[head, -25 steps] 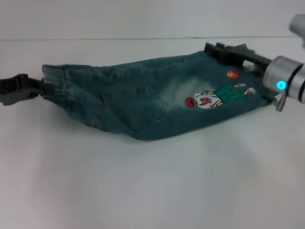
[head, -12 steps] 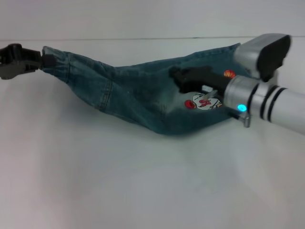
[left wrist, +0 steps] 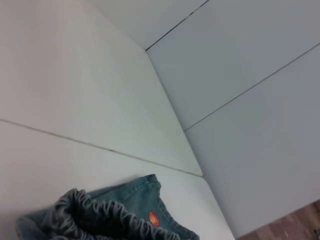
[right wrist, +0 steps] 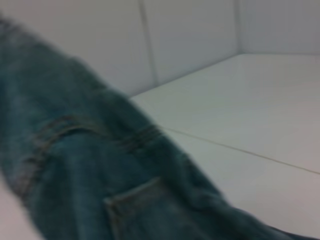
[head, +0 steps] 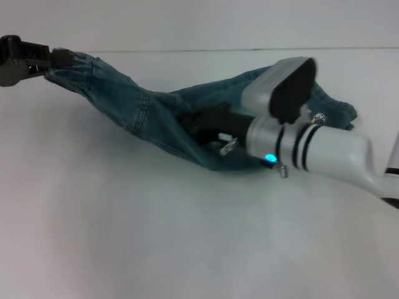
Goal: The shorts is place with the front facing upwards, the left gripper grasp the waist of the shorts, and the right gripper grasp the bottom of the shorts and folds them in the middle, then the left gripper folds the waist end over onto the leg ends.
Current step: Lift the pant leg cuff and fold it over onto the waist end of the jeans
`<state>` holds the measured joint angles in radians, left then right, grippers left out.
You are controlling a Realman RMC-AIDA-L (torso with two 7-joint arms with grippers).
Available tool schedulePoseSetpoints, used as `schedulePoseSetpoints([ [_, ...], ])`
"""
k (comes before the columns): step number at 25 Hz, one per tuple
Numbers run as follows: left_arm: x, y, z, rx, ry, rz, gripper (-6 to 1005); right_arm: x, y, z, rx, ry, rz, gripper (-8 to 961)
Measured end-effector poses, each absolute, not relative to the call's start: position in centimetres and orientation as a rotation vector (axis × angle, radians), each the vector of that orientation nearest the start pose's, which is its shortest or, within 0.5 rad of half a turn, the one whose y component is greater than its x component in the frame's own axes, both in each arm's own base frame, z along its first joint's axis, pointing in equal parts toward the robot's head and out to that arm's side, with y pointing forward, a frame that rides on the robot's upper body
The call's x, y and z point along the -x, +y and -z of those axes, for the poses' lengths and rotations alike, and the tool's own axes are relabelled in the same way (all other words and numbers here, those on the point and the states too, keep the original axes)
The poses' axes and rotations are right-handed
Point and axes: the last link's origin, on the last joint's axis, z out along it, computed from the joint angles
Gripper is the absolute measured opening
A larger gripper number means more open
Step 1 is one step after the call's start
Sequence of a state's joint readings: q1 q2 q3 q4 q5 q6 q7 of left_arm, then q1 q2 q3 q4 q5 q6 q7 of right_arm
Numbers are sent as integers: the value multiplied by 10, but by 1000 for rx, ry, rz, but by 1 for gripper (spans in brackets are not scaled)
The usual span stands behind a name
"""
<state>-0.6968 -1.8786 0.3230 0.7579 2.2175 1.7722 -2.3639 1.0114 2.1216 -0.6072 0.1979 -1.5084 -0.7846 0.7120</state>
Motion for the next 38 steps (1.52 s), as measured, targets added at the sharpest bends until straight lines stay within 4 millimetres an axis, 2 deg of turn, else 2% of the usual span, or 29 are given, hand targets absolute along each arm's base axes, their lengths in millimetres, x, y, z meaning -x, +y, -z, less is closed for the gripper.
schedulePoseSetpoints([
  [19,243,374,-127,2361,-1648,906,63,-112,345,199,2726,536,-521,44],
  [25,243,372,-125,2366,-1652,915,62,-92,333,207,2777,481,-527,43],
  [32,243,370,-123,2374,-1658,919,62,-72,333,211,2804,469,-521,44],
  [38,244,369,-120,2371,-1663,924,62,-74,336,210,2798,521,-501,44],
])
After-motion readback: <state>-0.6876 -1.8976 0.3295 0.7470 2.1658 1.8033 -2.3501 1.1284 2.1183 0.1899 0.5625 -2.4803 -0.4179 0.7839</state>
